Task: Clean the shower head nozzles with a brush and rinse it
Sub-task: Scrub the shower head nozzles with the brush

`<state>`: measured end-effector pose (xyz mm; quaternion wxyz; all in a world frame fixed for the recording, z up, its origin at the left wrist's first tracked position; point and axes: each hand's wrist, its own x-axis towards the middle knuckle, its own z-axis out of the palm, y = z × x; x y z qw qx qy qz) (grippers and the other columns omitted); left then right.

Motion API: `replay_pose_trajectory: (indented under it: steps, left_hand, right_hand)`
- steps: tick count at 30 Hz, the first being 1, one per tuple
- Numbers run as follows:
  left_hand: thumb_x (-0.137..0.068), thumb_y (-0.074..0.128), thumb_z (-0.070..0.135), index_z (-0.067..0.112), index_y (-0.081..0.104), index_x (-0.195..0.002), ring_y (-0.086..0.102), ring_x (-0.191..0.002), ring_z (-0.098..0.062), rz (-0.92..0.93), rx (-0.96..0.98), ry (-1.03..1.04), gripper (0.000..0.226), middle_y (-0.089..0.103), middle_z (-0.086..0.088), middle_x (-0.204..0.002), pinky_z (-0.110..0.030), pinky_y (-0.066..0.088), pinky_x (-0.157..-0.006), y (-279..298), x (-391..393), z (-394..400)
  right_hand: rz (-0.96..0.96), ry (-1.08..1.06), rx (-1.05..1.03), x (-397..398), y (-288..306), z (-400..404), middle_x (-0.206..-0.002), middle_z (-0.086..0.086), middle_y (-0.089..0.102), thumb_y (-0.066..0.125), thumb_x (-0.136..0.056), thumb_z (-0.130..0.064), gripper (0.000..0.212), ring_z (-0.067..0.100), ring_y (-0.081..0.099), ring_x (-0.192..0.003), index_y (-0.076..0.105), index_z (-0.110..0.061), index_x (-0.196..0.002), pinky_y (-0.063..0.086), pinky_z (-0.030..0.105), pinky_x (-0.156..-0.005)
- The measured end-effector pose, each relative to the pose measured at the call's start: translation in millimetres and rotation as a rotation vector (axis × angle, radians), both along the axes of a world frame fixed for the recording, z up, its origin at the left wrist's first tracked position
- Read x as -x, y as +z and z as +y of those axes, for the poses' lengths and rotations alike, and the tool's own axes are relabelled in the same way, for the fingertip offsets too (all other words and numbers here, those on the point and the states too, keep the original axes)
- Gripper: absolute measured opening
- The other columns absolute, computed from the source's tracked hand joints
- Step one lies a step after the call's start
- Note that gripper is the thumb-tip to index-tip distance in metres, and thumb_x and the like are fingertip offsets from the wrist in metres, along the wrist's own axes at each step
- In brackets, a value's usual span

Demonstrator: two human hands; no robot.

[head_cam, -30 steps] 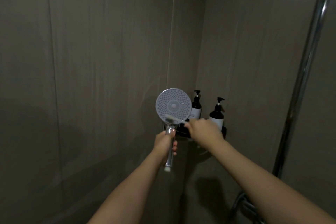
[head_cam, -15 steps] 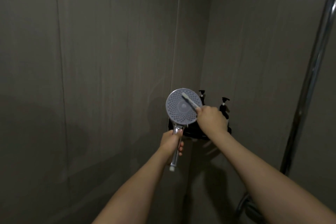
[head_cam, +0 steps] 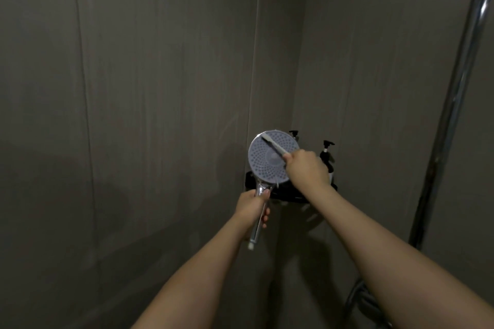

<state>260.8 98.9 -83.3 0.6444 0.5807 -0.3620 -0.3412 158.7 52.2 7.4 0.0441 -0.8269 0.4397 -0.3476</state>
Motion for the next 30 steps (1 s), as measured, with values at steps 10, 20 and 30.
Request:
replay_pose_trajectory:
  steps: [10,20,30]
  left_hand:
    - [-0.094,0.048,0.026,0.015,0.044,-0.068,0.04,-0.036,-0.012,0.011,0.062,-0.011,0.028,0.046,-0.006,-0.053,-0.017,0.034,-0.037,2.4,-1.8,4.8]
    - [-0.094,0.047,0.024,0.014,0.045,-0.068,0.038,-0.032,-0.01,0.08,0.073,-0.006,0.028,0.045,-0.007,-0.054,-0.016,0.033,-0.036,5.7,3.0,3.5]
    - [-0.094,0.046,0.023,0.013,0.046,-0.071,0.038,-0.034,-0.012,0.1,0.043,-0.01,0.025,0.044,-0.007,-0.054,-0.016,0.033,-0.037,5.8,3.0,5.4]
  right_hand:
    - [0.025,0.088,-0.004,11.7,-3.7,5.8,-0.072,0.007,0.056,0.037,-0.098,-0.034,0.038,0.017,0.047,-0.054,0.061,-0.009,-0.083,0.028,0.024,-0.043]
    - [0.02,0.02,-0.03,14.7,-3.8,5.3,-0.085,0.011,0.06,0.035,-0.099,-0.031,0.035,0.023,0.05,-0.065,0.062,-0.007,-0.097,0.038,0.027,-0.053]
    - [0.076,0.061,-0.01,15.7,-21.7,1.8,-0.075,0.007,0.057,0.037,-0.098,-0.03,0.033,0.024,0.054,-0.065,0.06,-0.009,-0.088,0.038,0.029,-0.05]
